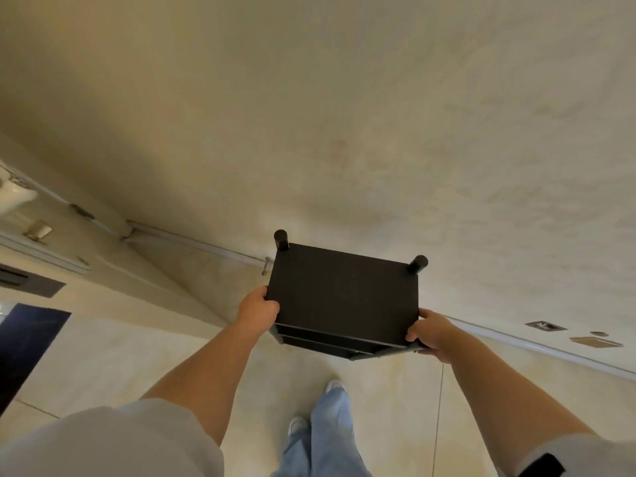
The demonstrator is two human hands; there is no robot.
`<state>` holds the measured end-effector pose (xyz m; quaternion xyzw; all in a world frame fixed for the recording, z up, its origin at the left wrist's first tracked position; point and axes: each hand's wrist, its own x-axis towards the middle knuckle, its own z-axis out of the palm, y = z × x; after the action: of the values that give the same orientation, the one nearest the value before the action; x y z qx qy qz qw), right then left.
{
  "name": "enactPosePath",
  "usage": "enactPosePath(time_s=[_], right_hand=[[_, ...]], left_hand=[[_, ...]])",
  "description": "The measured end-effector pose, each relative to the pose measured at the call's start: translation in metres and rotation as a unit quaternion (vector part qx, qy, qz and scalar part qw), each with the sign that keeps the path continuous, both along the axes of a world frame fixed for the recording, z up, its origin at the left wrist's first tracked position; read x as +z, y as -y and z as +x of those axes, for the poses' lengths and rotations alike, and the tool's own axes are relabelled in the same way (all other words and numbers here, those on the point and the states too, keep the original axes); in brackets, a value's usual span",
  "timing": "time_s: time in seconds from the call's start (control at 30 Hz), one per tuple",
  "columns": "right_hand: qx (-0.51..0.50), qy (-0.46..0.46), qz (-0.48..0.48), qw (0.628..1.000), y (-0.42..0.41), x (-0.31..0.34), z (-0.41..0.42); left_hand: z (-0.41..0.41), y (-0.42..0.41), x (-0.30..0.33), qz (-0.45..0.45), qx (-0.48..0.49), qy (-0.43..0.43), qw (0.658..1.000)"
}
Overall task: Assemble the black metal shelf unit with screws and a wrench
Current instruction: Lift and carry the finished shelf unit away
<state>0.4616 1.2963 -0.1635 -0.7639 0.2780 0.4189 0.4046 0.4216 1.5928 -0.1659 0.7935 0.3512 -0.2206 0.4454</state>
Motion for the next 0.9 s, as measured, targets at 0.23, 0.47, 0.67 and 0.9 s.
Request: enactPosePath(time_s=[0.23,0.47,0.67,0.9], right_hand=[[0.024,-0.014,-0.018,0.999,-0.034,-0.03,0.036],[-0.011,-0.043,-0.029,0.999,-0.059,-0.056,0.04],[-0.029,-0.041,-0.039,0.998,-0.081,-0.079,0.044],[-0.072,-0.039,-0.039,0.996,-0.09,-0.1,0.055]], left_hand=[[0.03,-0.031,-0.034,0.026,-0.048,-0.022,0.998],[0.047,-0.059,-0.061,-0.017,-0.063,-0.009,0.998],[0.058,-0.081,-0.083,-0.026,-0.077,-0.005,0.997],[0.068,-0.087,-0.11,-0.038,-0.084,0.0,0.996]])
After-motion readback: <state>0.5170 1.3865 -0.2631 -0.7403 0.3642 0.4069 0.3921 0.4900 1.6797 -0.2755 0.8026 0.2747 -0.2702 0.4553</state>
